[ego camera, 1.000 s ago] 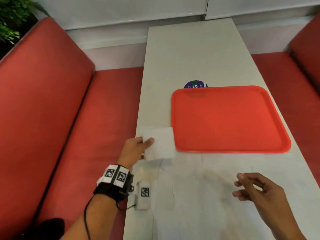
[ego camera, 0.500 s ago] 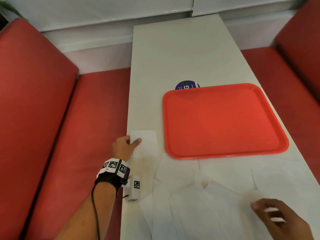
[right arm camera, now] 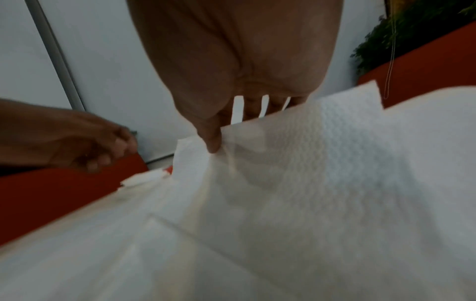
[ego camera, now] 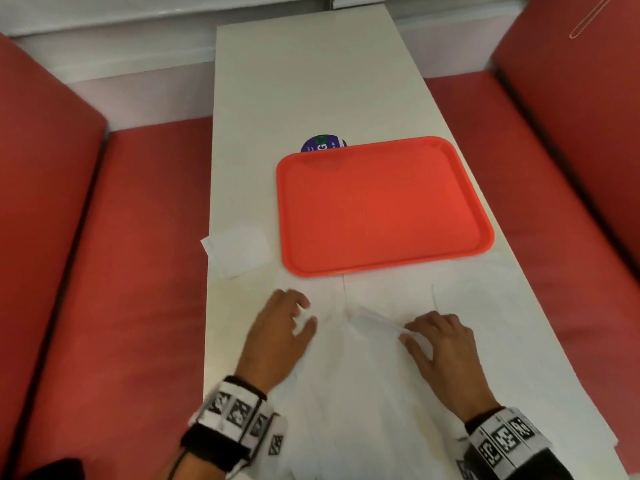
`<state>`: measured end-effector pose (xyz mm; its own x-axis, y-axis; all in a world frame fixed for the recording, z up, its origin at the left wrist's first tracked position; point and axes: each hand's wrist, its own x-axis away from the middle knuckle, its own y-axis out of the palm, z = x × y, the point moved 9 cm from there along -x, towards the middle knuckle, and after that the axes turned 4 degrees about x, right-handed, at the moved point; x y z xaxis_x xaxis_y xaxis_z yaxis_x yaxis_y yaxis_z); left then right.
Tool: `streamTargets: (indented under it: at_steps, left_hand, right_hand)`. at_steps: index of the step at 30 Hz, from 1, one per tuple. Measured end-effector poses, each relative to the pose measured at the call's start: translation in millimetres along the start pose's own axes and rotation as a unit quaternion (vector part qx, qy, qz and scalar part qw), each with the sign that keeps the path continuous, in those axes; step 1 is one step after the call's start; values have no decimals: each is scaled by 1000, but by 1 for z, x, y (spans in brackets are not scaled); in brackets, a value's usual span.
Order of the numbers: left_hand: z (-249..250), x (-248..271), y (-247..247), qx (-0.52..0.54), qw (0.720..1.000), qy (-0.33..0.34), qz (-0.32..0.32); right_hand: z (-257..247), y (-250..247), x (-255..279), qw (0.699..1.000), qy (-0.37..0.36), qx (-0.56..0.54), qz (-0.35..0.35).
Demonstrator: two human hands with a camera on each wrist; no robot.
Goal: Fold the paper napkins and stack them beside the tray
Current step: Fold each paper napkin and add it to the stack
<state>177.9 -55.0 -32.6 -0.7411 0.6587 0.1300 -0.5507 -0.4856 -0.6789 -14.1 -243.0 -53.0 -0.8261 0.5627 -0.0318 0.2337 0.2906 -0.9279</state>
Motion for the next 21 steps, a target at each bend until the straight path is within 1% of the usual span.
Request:
streamTargets:
  at_steps: [2, 3, 4, 6, 8, 9, 11, 13, 14, 16, 17, 19, 21]
  left_hand:
    - [11, 26, 28, 21, 999, 19, -19]
    - [13, 36, 38, 37, 999, 17, -19]
    - [15, 45, 46, 52, 998, 5, -20]
    - [20, 57, 55, 79, 996, -23, -24]
    - [31, 62, 58, 112, 993, -42, -26]
    - [39, 63, 58, 135, 989, -49, -29]
    - [55, 62, 60, 202, 976, -72, -45]
    - [70, 61, 66, 278, 953, -97, -72]
    - [78, 62, 68, 318, 939, -107, -81]
    - [96, 66, 69, 394, 907, -117, -87]
    - [103, 67, 67, 413, 900, -115, -76]
    - [108, 67, 61, 419, 901, -107, -33]
    - [103, 65, 57, 413, 903, -114, -1]
  right_hand:
    - [-3, -9, 1, 999, -15, -49, -7]
    - [-6, -14, 2, 996, -22, -79, -19]
    - [-7, -20, 4, 993, -23, -112, -34]
    - [-9, -38, 9, 981, 2, -184, -67]
    - [-15, -59, 14, 955, 20, -279, -95]
    - [-17, -71, 15, 939, 29, -331, -92]
    - [-11, -92, 15, 904, 63, -418, -61]
    - [-3, -99, 13, 872, 102, -478, -33]
    - [0, -99, 13, 861, 120, -494, -25]
    - [3, -94, 16, 848, 150, -508, -10]
    - [3, -91, 18, 846, 160, -509, -5]
    - [4, -84, 23, 844, 171, -509, 0]
    - [8, -77, 26, 838, 182, -515, 0]
